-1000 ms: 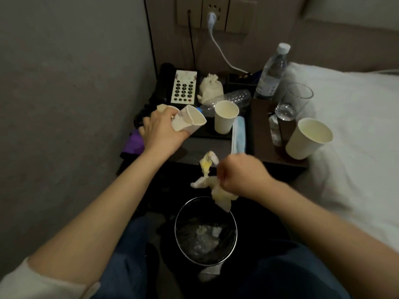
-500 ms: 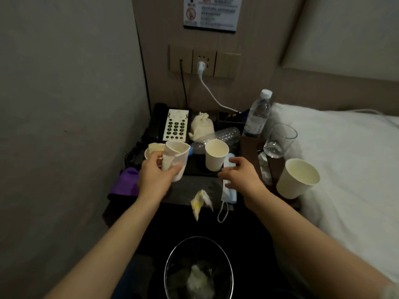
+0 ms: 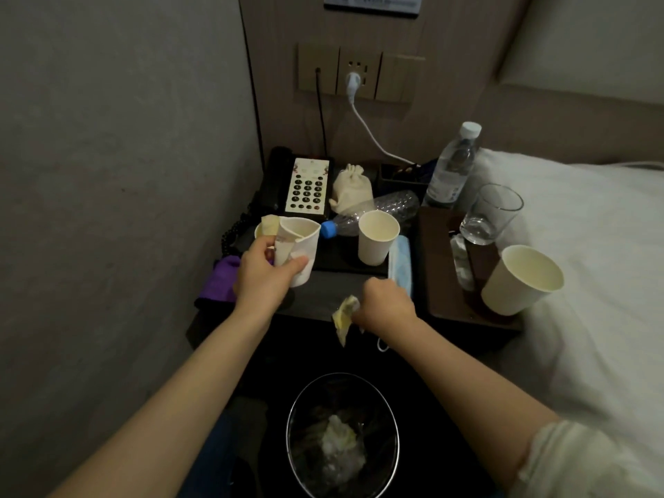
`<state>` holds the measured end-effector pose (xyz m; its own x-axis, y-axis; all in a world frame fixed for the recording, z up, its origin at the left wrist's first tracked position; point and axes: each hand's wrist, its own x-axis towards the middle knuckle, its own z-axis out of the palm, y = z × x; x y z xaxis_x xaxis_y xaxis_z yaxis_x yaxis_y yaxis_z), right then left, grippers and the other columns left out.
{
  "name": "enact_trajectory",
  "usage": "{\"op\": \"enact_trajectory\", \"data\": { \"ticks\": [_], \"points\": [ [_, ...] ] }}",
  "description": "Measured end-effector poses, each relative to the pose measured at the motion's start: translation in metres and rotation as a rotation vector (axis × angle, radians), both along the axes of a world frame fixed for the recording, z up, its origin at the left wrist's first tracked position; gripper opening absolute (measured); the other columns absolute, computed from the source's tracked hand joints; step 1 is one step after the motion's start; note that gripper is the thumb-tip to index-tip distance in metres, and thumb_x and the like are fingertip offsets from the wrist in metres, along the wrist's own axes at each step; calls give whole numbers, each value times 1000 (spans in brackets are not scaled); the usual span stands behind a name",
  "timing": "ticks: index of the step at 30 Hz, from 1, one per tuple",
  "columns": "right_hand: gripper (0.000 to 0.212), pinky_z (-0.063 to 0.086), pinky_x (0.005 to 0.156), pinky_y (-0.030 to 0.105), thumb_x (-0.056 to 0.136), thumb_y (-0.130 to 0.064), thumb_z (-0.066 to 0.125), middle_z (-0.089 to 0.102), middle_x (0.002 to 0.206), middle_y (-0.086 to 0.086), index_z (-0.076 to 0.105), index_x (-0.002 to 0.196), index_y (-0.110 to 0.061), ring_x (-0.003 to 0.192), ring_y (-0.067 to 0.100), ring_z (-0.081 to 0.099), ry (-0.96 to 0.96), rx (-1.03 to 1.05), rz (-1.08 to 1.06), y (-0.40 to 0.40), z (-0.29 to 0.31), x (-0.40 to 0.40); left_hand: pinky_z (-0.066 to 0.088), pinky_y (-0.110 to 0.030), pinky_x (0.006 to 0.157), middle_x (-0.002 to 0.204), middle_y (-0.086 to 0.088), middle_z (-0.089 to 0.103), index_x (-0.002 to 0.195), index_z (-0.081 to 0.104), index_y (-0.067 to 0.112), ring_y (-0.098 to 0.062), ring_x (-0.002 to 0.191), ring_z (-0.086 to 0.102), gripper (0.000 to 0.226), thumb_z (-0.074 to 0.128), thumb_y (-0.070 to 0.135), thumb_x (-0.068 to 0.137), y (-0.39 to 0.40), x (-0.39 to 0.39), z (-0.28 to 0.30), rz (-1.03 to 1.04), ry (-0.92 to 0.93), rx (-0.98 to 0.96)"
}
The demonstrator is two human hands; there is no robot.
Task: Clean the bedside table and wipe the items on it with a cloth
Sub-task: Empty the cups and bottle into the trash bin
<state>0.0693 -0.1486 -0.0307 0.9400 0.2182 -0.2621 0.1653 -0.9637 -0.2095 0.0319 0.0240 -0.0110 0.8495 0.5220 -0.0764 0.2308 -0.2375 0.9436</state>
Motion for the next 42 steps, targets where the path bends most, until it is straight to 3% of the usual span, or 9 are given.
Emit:
{"op": "enact_trajectory", "data": {
  "ticks": [3, 6, 10, 19, 26, 31, 35, 40, 42],
  "points": [
    [18, 39, 67, 34, 91, -27, 55, 59, 109, 16, 52, 96, -10, 102, 36, 59, -43, -23, 11, -1, -5, -2, 48, -46, 96, 111, -1, 63, 108, 59, 21, -20, 103, 60, 39, 78, 22, 74, -1, -3, 0, 1, 4, 1],
    [21, 42, 65, 33, 90, -30, 56, 61, 103, 15, 49, 87, -10, 96, 35, 62, -29, -2, 3, -9, -2, -7, 47, -47, 96, 113, -2, 64, 112, 60, 18, -21, 105, 60, 43, 78, 24, 73, -1, -4, 1, 1, 8, 11],
    [23, 53, 71, 37, 86, -31, 59, 65, 99, 13, 67, 98, -14, 89, 36, 64, 20, 7, 83, -22, 4, -27, 47, -47, 96, 113, -3, 65, 113, 60, 17, -22, 105, 60, 44, 79, 23, 73, -2, -6, 1, -5, 7, 8],
    [14, 50, 70, 33, 79, -26, 64, 65, 97, 6, 70, 91, -22, 90, 34, 63, 70, 66, 109, -43, 11, -61, 46, -48, 97, 113, -4, 65, 114, 61, 16, -23, 106, 60, 48, 80, 24, 71, -11, -15, 2, -28, 12, 17],
    [14, 45, 72, 31, 80, -25, 64, 62, 107, 9, 69, 93, -25, 98, 35, 61, 210, 14, 98, -48, -12, -66, 47, -47, 97, 111, -2, 66, 112, 61, 19, -22, 106, 61, 64, 71, 40, 53, -25, -20, 11, -65, 22, -28],
    [39, 50, 94, 34, 83, -27, 65, 62, 127, 8, 64, 123, -29, 116, 29, 59, 352, 12, 112, -48, -32, -65, 46, -47, 98, 114, -2, 64, 115, 60, 19, -23, 107, 60, 60, 78, 35, 60, -25, -18, 11, -66, 28, -28],
    [50, 47, 98, 32, 81, -27, 65, 64, 125, 4, 59, 130, -30, 117, 24, 58, 274, 205, 21, -42, -27, -59, 49, -44, 94, 108, 0, 64, 115, 60, 17, -20, 101, 61, 46, 79, 21, 73, -22, -10, 6, -48, -30, -26],
    [33, 50, 57, 31, 80, -14, 66, 66, 71, -3, 57, 109, -26, 61, 15, 63, 116, 762, -288, -37, 10, -30, 47, -18, 71, 91, 13, 61, 104, 58, 22, 3, 82, 58, 32, 76, 16, 78, -24, -1, 9, -50, -112, -95],
    [41, 50, 54, 31, 79, -6, 65, 64, 71, 0, 52, 116, -18, 61, 15, 61, 96, 954, -433, -33, 22, -9, 45, -7, 62, 89, 15, 61, 103, 57, 20, 7, 79, 56, 30, 75, 14, 79, -28, 2, 11, -50, -135, -153]
  ]
}}
